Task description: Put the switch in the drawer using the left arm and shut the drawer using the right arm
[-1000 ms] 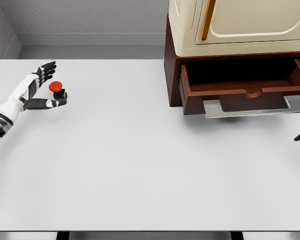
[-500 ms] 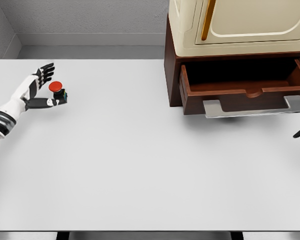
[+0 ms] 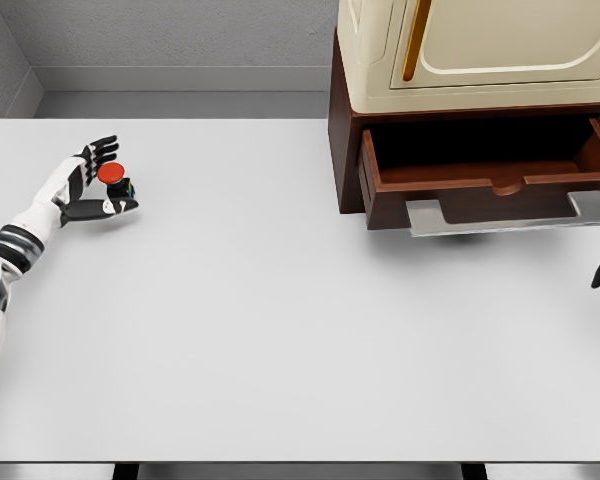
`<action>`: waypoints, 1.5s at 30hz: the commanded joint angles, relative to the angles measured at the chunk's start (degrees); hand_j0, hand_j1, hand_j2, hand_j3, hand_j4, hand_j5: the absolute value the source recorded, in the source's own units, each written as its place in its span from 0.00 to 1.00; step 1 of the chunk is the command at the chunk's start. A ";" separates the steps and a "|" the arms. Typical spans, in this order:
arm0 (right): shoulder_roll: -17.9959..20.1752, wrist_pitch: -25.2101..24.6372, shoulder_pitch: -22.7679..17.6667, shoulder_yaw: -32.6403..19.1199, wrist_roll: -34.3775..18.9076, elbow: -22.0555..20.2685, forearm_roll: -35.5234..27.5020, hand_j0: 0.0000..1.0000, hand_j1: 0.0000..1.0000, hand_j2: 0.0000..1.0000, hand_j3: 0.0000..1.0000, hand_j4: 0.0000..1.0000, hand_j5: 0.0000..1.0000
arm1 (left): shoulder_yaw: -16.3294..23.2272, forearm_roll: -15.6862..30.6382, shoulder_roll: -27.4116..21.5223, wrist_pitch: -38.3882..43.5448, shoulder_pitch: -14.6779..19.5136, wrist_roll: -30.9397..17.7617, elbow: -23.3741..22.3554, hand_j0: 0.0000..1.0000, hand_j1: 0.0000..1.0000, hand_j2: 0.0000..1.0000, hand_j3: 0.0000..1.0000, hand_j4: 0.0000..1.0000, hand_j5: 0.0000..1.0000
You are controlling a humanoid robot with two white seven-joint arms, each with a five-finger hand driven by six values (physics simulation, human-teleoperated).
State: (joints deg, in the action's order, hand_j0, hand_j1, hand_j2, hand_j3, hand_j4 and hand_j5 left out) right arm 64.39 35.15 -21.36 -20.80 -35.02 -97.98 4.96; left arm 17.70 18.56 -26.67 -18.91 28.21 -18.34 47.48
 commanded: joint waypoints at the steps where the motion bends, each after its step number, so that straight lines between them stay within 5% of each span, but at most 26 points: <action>1: 0.39 -0.15 0.00 1.11 0.02 -0.01 -0.82 0.51 0.51 0.51 0.51 0.51 0.51 | -0.03 0.25 -0.05 -0.07 0.00 0.06 -0.02 0.75 0.75 0.75 0.75 0.75 0.75; 18: 1.71 -0.15 0.44 1.91 0.02 -0.01 -3.29 0.57 0.57 0.57 0.57 0.57 0.57 | 0.06 -1.77 0.13 -0.07 -0.26 0.06 -1.33 0.74 0.74 0.74 0.74 0.74 0.74; 23: 1.71 -0.15 0.88 1.91 0.02 -0.01 -3.38 0.56 0.56 0.56 0.56 0.56 0.56 | -0.03 -1.77 0.13 -0.16 -0.26 0.15 -0.98 0.52 0.52 0.52 0.52 0.52 0.52; 31: 4.61 -0.15 2.55 4.10 0.02 -0.01 -3.38 0.50 0.50 0.50 0.50 0.50 0.50 | -0.21 -1.77 0.13 -0.42 -0.09 0.15 0.25 0.42 0.42 0.42 0.42 0.42 0.42; 45: 4.61 -0.15 2.90 4.81 0.02 -0.10 -3.38 0.51 0.51 0.51 0.51 0.51 0.51 | 0.06 -1.86 -0.13 -0.16 -0.09 -0.11 8.77 0.35 0.35 0.35 0.35 0.35 0.35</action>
State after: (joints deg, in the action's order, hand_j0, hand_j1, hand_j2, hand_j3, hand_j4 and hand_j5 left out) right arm 68.91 35.16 -18.46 -16.16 -35.02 -98.07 1.92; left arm 17.72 16.37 -26.77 -19.04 27.95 -18.44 55.08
